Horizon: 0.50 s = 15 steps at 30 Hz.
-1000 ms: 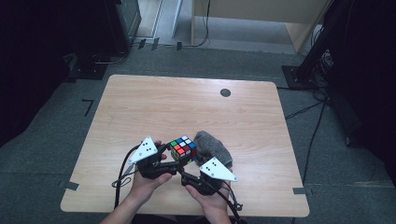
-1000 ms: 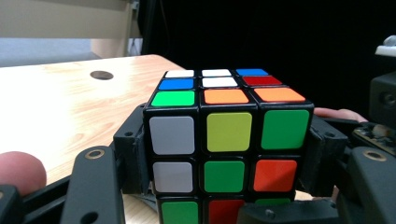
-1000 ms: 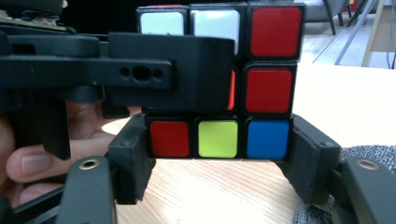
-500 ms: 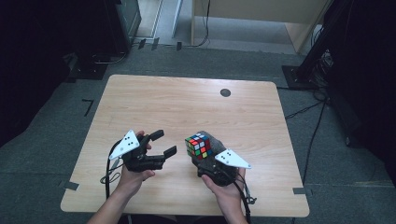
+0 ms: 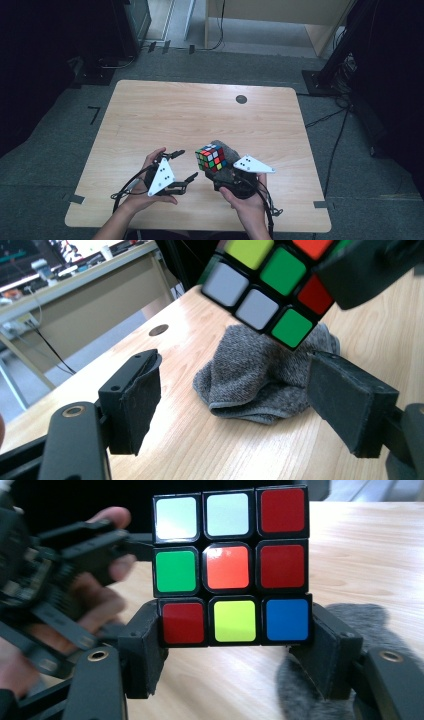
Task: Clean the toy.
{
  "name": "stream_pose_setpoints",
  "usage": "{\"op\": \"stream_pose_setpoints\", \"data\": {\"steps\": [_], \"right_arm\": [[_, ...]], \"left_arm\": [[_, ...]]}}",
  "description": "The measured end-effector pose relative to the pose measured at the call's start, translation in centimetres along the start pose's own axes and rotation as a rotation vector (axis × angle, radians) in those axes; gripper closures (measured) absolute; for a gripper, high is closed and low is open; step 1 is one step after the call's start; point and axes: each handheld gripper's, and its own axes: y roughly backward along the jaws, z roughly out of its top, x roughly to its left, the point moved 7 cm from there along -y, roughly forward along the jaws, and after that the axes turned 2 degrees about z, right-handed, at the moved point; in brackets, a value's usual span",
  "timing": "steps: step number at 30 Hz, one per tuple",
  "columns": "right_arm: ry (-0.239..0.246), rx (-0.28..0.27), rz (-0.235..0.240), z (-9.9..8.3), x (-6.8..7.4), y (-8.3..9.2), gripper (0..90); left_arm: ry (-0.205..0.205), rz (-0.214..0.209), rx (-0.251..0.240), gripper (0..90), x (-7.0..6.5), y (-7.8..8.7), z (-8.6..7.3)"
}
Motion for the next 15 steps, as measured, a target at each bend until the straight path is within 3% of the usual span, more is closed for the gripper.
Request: {"op": "stream_pose_setpoints", "data": {"steps": [5, 11, 15], "right_arm": [[0.011, 0.028, 0.015, -0.3, 1.2, -0.5, 34.5], [0.014, 0.087, 0.057, -1.2, 2.5, -1.5, 34.4], [-0.024, 0.086, 0.095, -1.3, 2.5, -1.7, 34.2]], "left_arm": [[-0.112, 0.039, 0.009, 22.3, -0.7, -0.2, 0.0], [-0.148, 0.039, -0.006, 25.4, -1.4, -0.2, 0.3], [-0.152, 0.018, -0.008, 31.7, -1.5, -0.2, 0.2]]}}
